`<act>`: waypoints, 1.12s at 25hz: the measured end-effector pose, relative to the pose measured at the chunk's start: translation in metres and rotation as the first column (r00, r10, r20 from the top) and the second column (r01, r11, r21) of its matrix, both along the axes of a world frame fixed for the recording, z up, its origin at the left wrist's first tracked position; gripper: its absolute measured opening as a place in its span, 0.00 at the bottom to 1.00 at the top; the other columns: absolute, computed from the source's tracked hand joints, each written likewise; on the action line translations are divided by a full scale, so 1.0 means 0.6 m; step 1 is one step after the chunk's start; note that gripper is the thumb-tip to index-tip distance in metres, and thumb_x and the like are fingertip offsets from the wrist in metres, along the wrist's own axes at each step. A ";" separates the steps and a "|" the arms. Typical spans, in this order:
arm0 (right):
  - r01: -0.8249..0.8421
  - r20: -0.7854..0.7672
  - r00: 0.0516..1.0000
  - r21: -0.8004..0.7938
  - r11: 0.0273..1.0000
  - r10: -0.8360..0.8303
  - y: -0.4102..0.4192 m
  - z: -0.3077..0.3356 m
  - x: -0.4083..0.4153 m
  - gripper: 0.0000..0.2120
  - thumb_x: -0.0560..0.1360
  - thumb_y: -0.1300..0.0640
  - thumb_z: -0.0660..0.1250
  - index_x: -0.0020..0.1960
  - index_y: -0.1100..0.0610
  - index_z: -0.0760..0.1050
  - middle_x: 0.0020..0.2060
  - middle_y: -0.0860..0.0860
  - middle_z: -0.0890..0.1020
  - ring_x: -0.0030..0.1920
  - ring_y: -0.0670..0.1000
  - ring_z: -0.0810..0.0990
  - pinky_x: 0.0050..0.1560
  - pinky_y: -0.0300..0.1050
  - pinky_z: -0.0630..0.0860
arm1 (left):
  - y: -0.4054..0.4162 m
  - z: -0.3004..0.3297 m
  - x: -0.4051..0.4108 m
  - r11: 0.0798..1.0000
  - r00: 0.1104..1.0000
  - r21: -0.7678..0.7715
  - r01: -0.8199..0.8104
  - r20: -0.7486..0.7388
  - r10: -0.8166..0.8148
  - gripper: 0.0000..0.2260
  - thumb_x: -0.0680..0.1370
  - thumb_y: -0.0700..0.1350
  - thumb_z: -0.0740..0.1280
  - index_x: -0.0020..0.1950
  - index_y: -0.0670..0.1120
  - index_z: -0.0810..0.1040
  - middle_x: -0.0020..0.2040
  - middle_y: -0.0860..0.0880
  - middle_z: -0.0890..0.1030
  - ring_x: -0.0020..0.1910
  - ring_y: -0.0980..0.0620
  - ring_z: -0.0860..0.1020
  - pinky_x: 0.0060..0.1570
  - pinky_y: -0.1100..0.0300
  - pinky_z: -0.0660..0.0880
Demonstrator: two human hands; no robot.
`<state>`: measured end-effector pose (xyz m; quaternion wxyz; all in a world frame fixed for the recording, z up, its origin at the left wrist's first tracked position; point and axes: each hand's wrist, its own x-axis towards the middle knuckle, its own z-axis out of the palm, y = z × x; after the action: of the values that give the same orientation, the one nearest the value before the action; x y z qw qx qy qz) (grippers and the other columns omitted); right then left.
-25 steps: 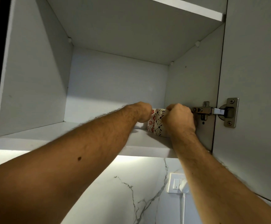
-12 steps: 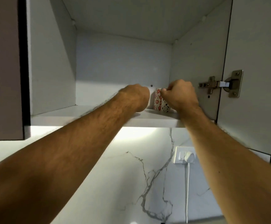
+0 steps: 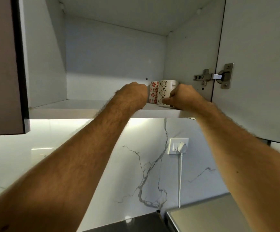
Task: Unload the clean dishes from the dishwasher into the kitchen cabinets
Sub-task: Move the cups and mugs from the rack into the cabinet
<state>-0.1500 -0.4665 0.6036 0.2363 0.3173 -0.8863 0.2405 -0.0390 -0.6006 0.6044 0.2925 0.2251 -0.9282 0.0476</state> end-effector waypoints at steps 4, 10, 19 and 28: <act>0.050 -0.030 0.998 -0.140 0.989 -0.055 0.028 -0.017 0.028 0.18 0.75 0.44 0.69 0.56 0.58 0.81 0.46 0.53 0.83 0.40 0.49 0.77 0.36 0.36 0.70 | 0.015 0.003 0.020 0.997 0.994 -0.006 0.082 -0.071 -0.082 0.12 0.79 0.46 0.65 0.60 0.44 0.79 0.55 0.44 0.80 0.49 0.46 0.78 0.56 0.48 0.77; -0.216 -0.206 0.971 -0.522 0.825 0.124 0.147 -0.129 0.121 0.14 0.76 0.55 0.68 0.32 0.57 0.74 0.25 0.47 0.73 0.23 0.41 0.70 0.26 0.27 0.64 | 0.114 -0.056 0.101 0.880 0.808 -0.385 0.280 -0.401 -0.432 0.16 0.80 0.52 0.57 0.56 0.47 0.82 0.48 0.46 0.85 0.42 0.44 0.82 0.47 0.51 0.80; -0.114 0.056 0.989 -0.269 0.956 0.133 0.377 -0.396 0.206 0.20 0.75 0.52 0.69 0.27 0.55 0.68 0.23 0.49 0.72 0.24 0.45 0.67 0.27 0.37 0.66 | 0.351 -0.422 0.219 0.947 0.947 0.149 0.283 -0.200 -0.251 0.16 0.79 0.50 0.62 0.65 0.51 0.77 0.62 0.47 0.80 0.58 0.46 0.79 0.59 0.53 0.75; 0.100 0.327 0.945 -0.226 0.969 -0.022 0.591 -0.594 0.328 0.17 0.73 0.50 0.68 0.31 0.59 0.76 0.26 0.52 0.78 0.30 0.52 0.78 0.35 0.50 0.78 | 0.553 -0.574 0.298 0.887 0.934 0.314 0.338 0.002 -0.356 0.19 0.77 0.48 0.63 0.68 0.48 0.75 0.65 0.47 0.78 0.65 0.48 0.74 0.64 0.54 0.72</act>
<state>0.0467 -0.1121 0.2471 0.1326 0.2152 -0.8869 0.3868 0.1401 -0.2686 0.2598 0.2298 0.0971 -0.9575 -0.1447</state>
